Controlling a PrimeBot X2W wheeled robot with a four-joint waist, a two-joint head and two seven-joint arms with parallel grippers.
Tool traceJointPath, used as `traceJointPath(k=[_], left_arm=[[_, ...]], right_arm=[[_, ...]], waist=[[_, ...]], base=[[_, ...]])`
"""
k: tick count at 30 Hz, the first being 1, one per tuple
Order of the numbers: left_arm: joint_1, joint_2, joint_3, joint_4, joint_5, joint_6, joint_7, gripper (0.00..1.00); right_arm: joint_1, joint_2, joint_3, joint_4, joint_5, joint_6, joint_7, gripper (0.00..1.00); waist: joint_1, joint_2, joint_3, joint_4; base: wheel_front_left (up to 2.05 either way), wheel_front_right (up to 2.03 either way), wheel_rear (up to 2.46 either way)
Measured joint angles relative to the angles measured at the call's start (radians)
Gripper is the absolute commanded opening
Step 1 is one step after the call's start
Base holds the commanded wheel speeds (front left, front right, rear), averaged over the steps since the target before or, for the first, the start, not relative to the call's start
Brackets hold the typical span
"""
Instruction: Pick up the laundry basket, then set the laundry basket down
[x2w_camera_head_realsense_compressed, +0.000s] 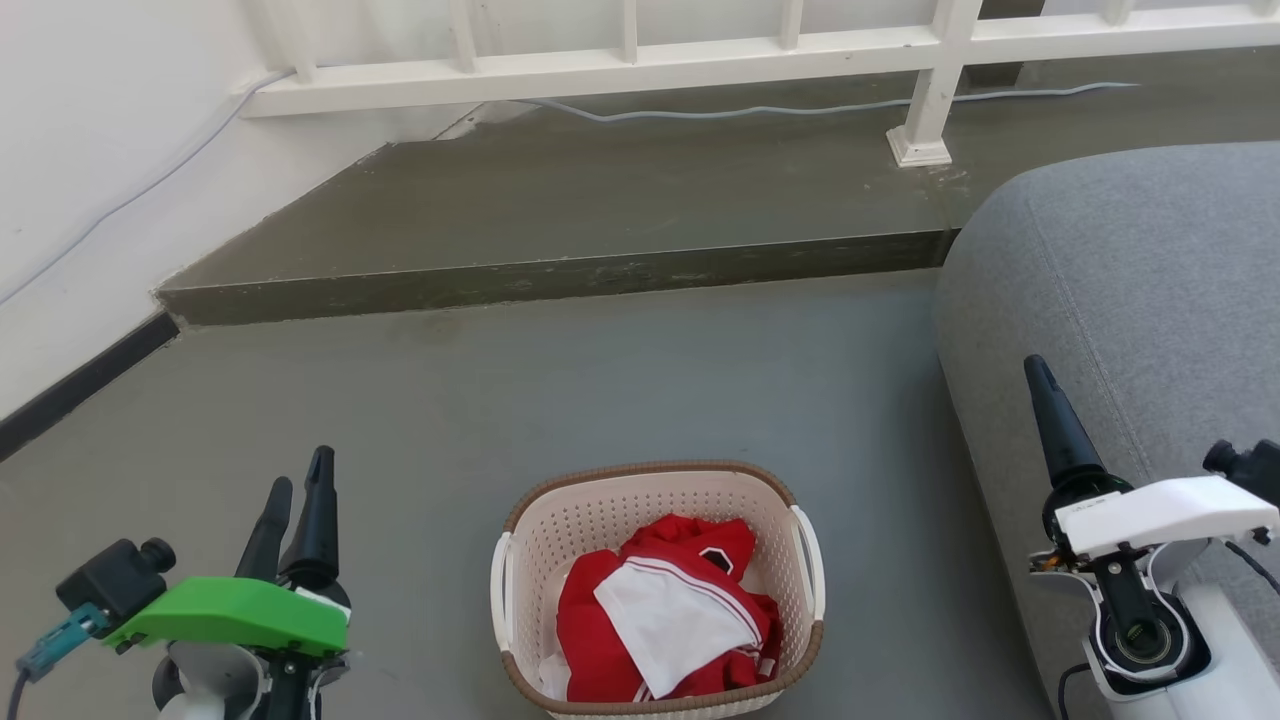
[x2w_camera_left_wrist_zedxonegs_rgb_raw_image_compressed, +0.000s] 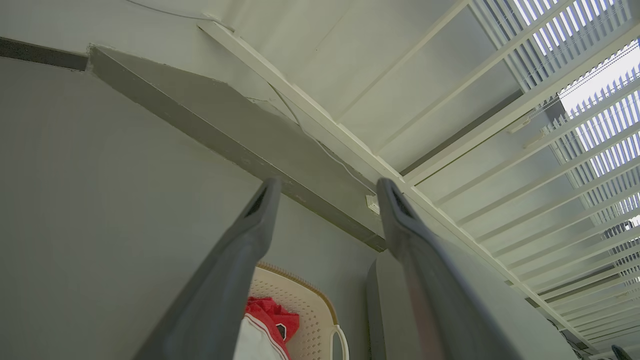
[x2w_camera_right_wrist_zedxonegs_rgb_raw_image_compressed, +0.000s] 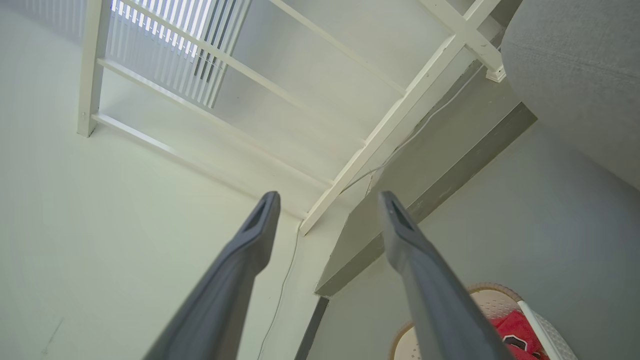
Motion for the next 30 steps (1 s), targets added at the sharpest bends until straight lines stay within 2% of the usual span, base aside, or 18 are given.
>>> traceJointPath(k=[13, 20, 30], left_arm=[[0.0, -0.007, -0.036, -0.025, 0.2, 0.017, -0.046, 1.0], [0.0, -0.013, -0.051, -0.038, 0.29, 0.021, -0.072, 1.0], [0.0, -0.015, -0.06, -0.057, 0.402, 0.021, -0.103, 1.0]], right_arm=[[-0.013, -0.018, 0.052, -0.002, -0.193, -0.002, -0.045, 1.0], [-0.018, -0.018, 0.06, -0.006, -0.287, -0.02, -0.069, 1.0], [-0.019, -0.016, 0.066, -0.019, -0.392, -0.028, -0.098, 1.0]], waist=[[0.0, 0.0, 0.0, -0.002], [0.0, 0.0, 0.0, -0.002], [0.0, 0.0, 0.002, -0.002]], base=[[0.0, 0.0, 0.0], [0.0, 0.0, 0.0], [0.0, 0.0, 0.0]])
